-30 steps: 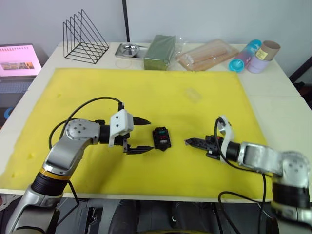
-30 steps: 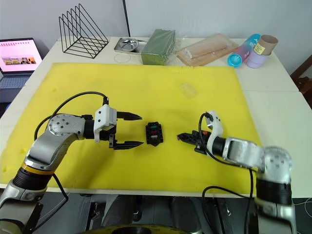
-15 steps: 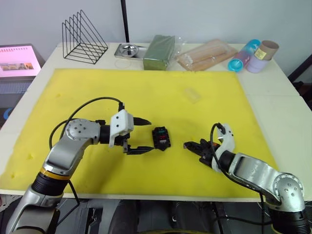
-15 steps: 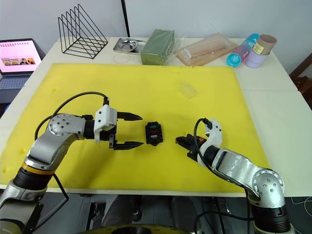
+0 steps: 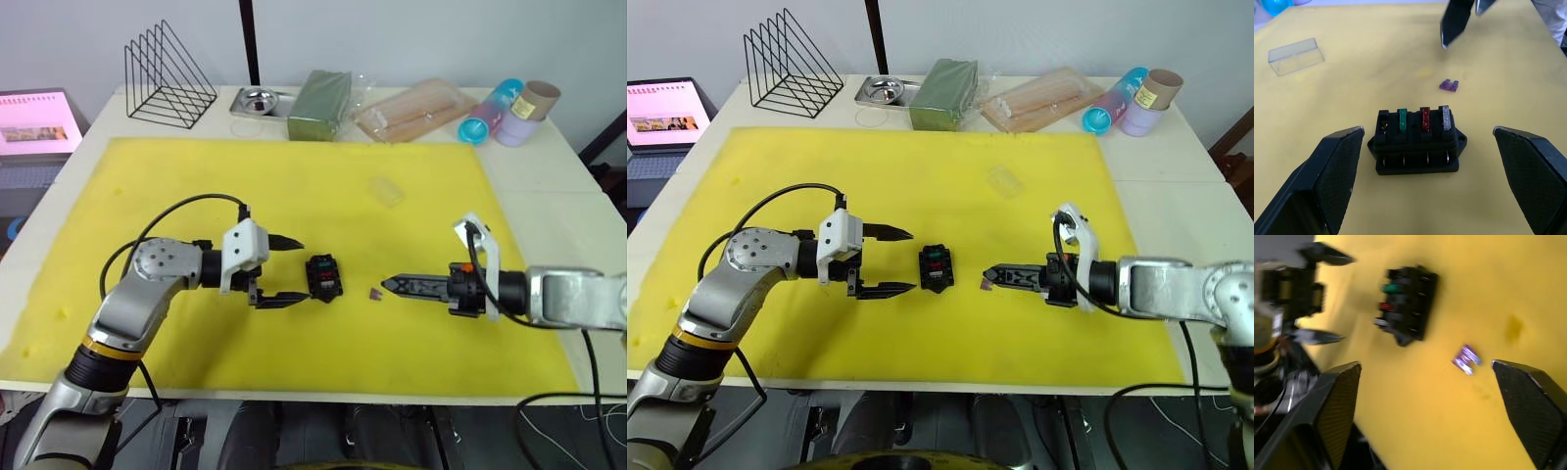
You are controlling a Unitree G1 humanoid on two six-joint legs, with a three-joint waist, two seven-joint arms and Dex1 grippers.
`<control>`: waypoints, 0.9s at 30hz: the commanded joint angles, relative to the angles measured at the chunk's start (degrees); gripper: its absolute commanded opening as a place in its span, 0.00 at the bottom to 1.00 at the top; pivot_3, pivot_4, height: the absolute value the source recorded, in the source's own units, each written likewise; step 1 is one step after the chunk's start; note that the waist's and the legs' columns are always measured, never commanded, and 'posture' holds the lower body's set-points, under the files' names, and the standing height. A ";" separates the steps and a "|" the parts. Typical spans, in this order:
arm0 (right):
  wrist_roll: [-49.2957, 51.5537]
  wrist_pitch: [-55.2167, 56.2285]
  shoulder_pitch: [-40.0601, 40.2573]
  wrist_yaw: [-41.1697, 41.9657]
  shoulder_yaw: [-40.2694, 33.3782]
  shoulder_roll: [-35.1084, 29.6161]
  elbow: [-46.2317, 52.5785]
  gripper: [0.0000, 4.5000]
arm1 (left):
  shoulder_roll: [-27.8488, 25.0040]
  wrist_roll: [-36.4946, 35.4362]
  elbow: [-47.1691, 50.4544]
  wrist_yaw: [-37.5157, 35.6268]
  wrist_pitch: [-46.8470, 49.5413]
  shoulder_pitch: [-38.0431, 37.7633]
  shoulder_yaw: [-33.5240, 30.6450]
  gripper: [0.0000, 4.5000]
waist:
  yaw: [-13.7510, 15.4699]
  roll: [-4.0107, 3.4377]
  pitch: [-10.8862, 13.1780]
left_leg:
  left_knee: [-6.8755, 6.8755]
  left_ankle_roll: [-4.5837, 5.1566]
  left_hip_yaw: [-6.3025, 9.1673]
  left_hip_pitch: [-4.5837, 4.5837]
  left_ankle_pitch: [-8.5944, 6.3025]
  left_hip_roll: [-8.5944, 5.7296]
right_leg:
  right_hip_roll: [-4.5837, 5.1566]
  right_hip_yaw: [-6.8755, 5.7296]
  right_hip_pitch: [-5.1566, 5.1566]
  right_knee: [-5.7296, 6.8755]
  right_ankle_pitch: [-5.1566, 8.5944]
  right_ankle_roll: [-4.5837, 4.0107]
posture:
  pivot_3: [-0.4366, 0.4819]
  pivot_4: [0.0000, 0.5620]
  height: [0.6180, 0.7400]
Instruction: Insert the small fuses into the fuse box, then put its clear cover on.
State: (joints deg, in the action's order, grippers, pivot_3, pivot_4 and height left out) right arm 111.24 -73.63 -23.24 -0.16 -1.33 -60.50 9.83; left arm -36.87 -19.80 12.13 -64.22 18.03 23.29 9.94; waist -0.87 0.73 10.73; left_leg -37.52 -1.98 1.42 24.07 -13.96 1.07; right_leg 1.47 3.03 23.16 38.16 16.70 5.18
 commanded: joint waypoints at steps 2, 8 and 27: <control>-10.45 -11.85 -12.95 16.26 5.79 -0.85 -5.53 0.99 | 0.02 -0.19 0.28 -0.47 -0.87 1.93 -0.61 1.00 | 0.03 -0.02 0.01 | -0.01 0.00 -0.02 0.02 0.00 -0.01 | 0.02 0.04 0.04 0.01 0.00 0.00 | 0.48 0.27 1.00; -35.30 -10.32 -23.62 42.95 16.89 -0.78 -6.91 0.99 | 0.09 0.06 -0.92 -1.08 -1.12 3.17 -0.39 1.00 | 0.17 -0.02 0.01 | -0.04 0.00 -0.03 0.11 0.00 0.00 | 0.08 -0.03 0.11 -0.04 -0.01 0.00 | 0.48 0.27 1.00; -84.28 14.67 -37.89 90.76 44.40 11.12 -28.96 0.99 | -0.12 0.04 1.03 -0.33 -0.15 2.16 -0.75 1.00 | 0.02 -0.03 0.02 | -0.28 0.00 0.13 0.25 0.00 -0.05 | 0.09 -0.09 0.22 0.09 -0.02 0.02 | 0.48 0.27 1.00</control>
State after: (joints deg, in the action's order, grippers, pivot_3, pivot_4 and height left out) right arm 28.75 -59.92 -59.83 88.66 43.07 -49.94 -18.58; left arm -36.63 -19.38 11.37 -64.72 18.19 25.19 10.29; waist -0.85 0.70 10.74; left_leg -37.82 -1.98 1.57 24.32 -13.96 1.01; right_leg 1.57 2.94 23.37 38.25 16.68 5.19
